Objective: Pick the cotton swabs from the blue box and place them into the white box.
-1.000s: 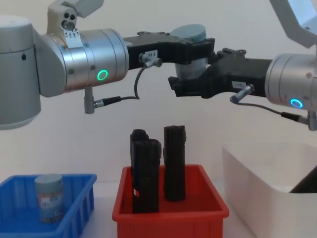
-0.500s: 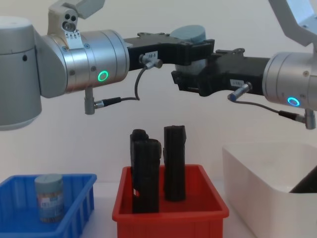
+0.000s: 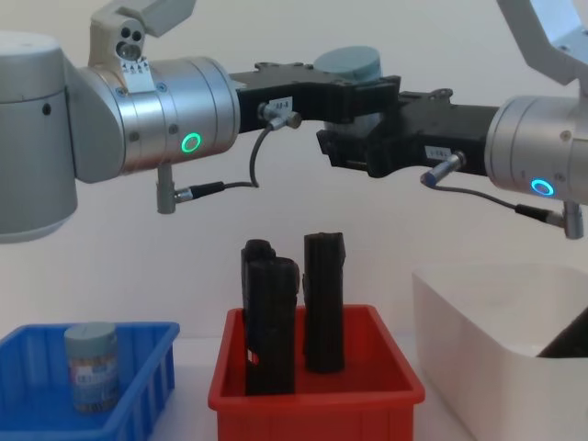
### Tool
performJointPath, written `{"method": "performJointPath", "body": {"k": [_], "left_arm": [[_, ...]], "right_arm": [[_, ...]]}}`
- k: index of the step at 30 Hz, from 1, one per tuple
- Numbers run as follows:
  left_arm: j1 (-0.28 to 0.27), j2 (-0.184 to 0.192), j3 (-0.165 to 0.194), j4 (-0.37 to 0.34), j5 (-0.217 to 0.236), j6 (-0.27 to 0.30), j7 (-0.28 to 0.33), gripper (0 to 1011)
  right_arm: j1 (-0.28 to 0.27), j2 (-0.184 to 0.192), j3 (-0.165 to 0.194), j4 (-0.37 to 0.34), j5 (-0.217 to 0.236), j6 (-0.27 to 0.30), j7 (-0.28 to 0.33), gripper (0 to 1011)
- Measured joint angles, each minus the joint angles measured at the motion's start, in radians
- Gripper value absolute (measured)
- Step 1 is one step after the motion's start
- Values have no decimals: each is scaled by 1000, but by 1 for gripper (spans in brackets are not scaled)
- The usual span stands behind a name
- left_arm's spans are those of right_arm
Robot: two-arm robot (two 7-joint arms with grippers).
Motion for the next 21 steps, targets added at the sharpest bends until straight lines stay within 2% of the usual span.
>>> {"method": "performJointPath", "body": {"k": [6, 8, 9, 21], "left_arm": [[0, 0, 0, 0, 0, 0, 0, 935], [0, 0, 0, 0, 0, 0, 0, 935], [0, 0, 0, 0, 0, 0, 0, 997], [0, 0, 0, 0, 0, -1, 0, 1004]], "right_arm": [[0, 0, 0, 0, 0, 0, 0, 646], [0, 0, 0, 0, 1, 0, -1, 646], [0, 1, 0, 0, 0, 0, -2, 646], [-18, 10, 5, -4, -7, 33, -62, 646]]}}
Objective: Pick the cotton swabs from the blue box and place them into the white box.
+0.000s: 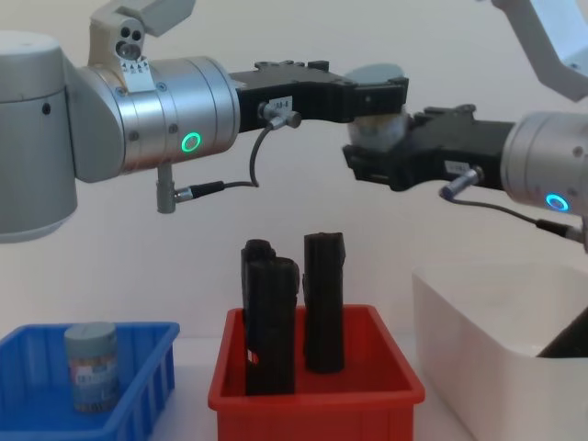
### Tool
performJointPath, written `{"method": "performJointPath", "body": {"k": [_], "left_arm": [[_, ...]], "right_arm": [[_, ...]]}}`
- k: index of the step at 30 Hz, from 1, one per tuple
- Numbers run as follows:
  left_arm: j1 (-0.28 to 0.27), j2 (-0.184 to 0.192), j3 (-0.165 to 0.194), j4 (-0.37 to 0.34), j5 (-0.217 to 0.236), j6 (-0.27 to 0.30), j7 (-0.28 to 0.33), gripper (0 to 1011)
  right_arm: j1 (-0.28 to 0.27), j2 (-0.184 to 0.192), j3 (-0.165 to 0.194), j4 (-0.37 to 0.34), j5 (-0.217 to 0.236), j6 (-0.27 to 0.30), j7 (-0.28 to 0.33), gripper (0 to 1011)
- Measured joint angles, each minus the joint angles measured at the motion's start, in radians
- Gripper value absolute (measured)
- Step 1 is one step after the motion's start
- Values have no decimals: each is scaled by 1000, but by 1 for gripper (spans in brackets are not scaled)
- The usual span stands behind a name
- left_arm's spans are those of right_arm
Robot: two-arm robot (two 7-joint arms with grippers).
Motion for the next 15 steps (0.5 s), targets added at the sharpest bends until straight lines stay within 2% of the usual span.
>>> {"method": "performJointPath", "body": {"k": [8, 15], "left_arm": [[0, 0, 0, 0, 0, -1, 0, 1004], [0, 0, 0, 0, 0, -1, 0, 1004]], "right_arm": [[-18, 2, 5, 6, -3, 42, -84, 646], [-30, -5, 11, 21, 20, 85, -174, 646]]}}
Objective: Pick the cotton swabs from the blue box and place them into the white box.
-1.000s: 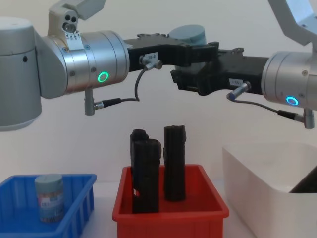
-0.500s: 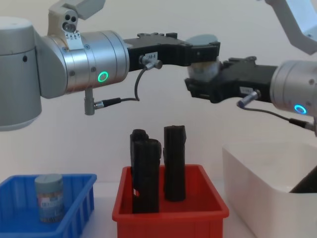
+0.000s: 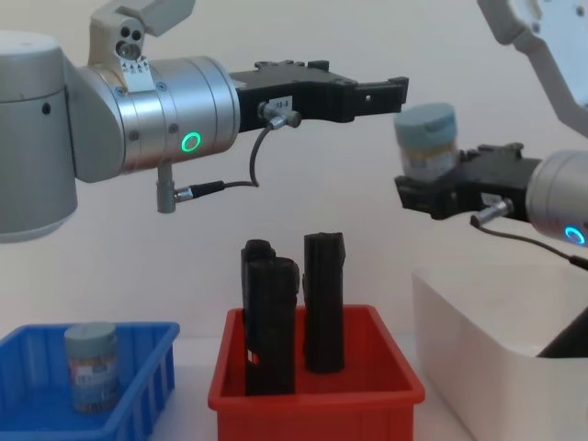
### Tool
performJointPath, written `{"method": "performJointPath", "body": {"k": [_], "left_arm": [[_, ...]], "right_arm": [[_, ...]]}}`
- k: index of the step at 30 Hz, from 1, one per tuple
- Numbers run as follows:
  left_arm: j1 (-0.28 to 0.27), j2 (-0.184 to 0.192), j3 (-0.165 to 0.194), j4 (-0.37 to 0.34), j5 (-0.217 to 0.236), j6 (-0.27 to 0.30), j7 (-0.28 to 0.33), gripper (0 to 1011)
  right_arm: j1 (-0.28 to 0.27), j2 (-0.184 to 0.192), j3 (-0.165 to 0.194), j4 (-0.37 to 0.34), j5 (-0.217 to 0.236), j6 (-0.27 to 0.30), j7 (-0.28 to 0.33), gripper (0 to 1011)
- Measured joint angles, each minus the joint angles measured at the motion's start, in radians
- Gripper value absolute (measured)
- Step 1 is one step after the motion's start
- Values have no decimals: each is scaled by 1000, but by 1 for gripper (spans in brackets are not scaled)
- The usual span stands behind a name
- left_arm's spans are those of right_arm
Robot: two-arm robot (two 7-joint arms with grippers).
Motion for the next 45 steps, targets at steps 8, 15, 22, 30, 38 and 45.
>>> {"method": "performJointPath", "body": {"k": [8, 15, 22, 30, 38, 45], "left_arm": [[0, 0, 0, 0, 0, 0, 0, 1004], [0, 0, 0, 0, 0, 0, 0, 1004], [0, 0, 0, 0, 0, 0, 0, 1004], [0, 0, 0, 0, 0, 0, 0, 1004], [0, 0, 0, 0, 0, 0, 0, 1004], [0, 0, 0, 0, 0, 0, 0, 1004]], "right_arm": [[-10, -16, 12, 25, 52, 42, -119, 646], [-13, -30, 25, 52, 108, 65, -225, 646], [-12, -49, 44, 90, 180, 78, -338, 754], [-2, -69, 67, 135, 254, 80, -451, 984], [7, -83, 84, 169, 311, 79, -534, 1001], [12, -90, 93, 188, 342, 77, -576, 1001]]}}
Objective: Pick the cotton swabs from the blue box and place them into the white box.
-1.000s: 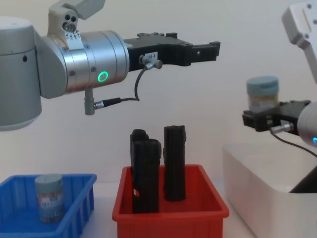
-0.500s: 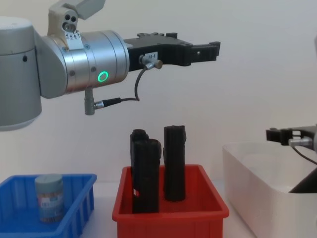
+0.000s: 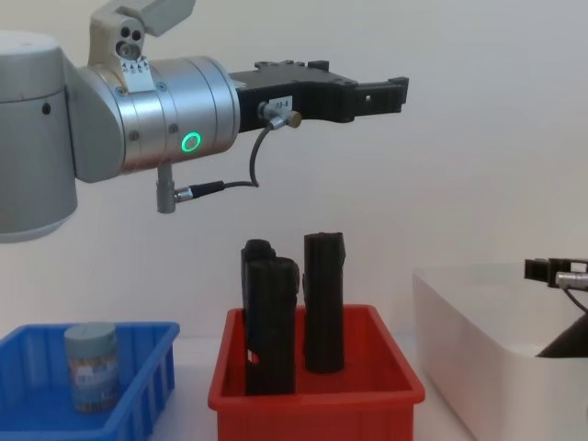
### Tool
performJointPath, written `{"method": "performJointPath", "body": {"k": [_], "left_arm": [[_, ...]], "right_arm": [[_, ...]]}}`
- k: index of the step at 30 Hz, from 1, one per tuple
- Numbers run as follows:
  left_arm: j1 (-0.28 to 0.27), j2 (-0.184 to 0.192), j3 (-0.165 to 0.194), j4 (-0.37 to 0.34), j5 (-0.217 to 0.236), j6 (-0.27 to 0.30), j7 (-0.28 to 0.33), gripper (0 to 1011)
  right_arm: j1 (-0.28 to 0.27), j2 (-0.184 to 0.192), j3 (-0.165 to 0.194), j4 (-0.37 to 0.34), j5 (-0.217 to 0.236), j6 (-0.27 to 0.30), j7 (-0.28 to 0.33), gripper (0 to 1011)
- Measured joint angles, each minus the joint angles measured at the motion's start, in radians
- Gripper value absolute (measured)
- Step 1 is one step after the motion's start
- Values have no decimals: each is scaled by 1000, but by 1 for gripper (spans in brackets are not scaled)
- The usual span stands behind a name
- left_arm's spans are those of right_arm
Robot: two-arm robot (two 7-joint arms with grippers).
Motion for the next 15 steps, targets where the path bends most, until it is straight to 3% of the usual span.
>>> {"method": "performJointPath", "body": {"k": [15], "left_arm": [[0, 0, 0, 0, 0, 0, 0, 1004]], "right_arm": [[-13, -4, 5, -22, 11, -25, -15, 1001]]}}
